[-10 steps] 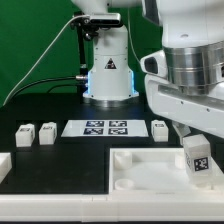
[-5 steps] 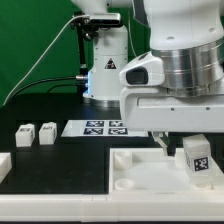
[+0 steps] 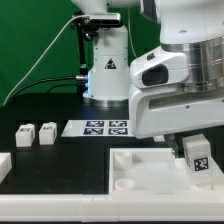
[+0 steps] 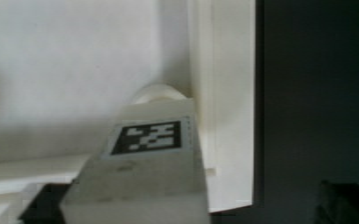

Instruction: Assemble one leg

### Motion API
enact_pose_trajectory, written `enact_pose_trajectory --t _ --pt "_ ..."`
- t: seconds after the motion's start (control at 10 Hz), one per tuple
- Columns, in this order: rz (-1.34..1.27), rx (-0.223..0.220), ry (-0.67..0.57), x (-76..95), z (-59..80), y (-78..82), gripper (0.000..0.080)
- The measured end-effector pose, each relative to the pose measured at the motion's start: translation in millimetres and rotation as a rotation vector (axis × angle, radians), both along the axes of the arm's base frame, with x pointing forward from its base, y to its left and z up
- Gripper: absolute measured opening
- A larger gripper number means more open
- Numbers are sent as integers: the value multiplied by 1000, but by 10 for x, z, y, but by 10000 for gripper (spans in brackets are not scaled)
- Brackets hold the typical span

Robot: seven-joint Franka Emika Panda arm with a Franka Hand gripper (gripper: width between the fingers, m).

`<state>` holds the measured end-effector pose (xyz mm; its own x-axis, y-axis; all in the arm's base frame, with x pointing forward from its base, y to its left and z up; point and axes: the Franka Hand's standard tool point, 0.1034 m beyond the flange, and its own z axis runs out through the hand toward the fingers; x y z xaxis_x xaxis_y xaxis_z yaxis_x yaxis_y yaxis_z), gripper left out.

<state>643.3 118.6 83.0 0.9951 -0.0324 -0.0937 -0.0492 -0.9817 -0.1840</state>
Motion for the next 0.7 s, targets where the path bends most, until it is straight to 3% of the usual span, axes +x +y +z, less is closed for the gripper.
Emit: enact_pose_trajectory --t 0.1,0.2,0.3,0.4,0.7 --pt "0 0 0 -1 -3 -3 516" --pt "0 0 1 -1 -3 -4 516" --pt "0 -1 1 -2 -4 -7 377" --pt "-2 -6 1 -2 -12 -40 307" --pt "-67 -13 10 -2 -19 -68 302"
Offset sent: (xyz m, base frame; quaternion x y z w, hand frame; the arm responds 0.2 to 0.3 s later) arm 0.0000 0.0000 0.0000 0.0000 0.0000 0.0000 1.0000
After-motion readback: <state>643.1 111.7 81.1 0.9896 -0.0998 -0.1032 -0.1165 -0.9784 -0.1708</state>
